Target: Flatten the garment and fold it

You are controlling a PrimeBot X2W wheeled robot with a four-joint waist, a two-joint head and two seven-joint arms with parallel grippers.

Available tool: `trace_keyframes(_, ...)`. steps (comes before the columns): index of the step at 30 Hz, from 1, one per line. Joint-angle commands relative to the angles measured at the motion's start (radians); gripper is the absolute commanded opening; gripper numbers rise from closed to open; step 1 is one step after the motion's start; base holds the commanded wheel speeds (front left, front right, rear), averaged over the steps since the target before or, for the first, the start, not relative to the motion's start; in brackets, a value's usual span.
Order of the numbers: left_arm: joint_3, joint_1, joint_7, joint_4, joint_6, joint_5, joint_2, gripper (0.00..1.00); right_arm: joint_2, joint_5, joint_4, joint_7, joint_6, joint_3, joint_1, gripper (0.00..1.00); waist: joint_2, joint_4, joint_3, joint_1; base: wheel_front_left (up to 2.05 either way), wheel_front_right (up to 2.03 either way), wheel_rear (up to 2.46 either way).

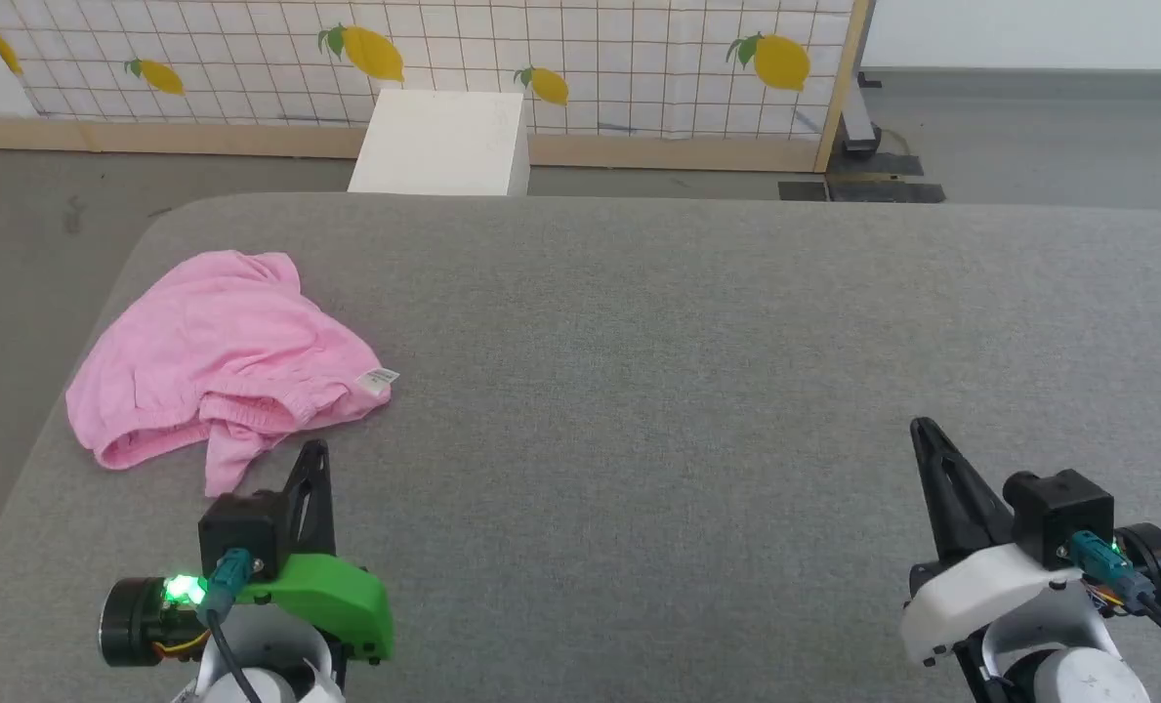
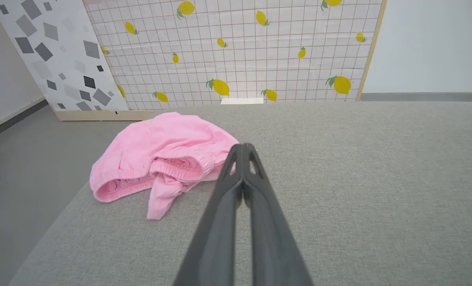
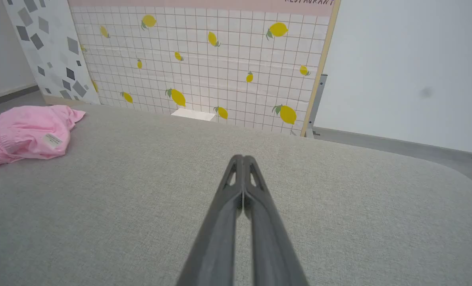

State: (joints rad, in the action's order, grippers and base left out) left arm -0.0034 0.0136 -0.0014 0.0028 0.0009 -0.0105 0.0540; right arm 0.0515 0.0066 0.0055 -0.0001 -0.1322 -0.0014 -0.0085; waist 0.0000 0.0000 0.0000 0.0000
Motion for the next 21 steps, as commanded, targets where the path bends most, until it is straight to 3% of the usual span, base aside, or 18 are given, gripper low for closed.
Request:
trace_keyframes(1,0.003,-0.014,0.001,-0.003,-0.001,0.01,-0.004,0.0,-0.001,-0.007,-0.005,0.0,0.002,0.001,0.008,0.0,0.0,0.0,0.0,0.0,0.0,0.0,0.0)
trace_keyframes(21,0.003,-0.014,0.001,-0.003,-0.001,0.01,-0.004,0.0,-0.001,-0.007,-0.005,0.0,0.002,0.001,0.008,0.0,0.0,0.0,0.0,0.0,0.0,0.0,0.0)
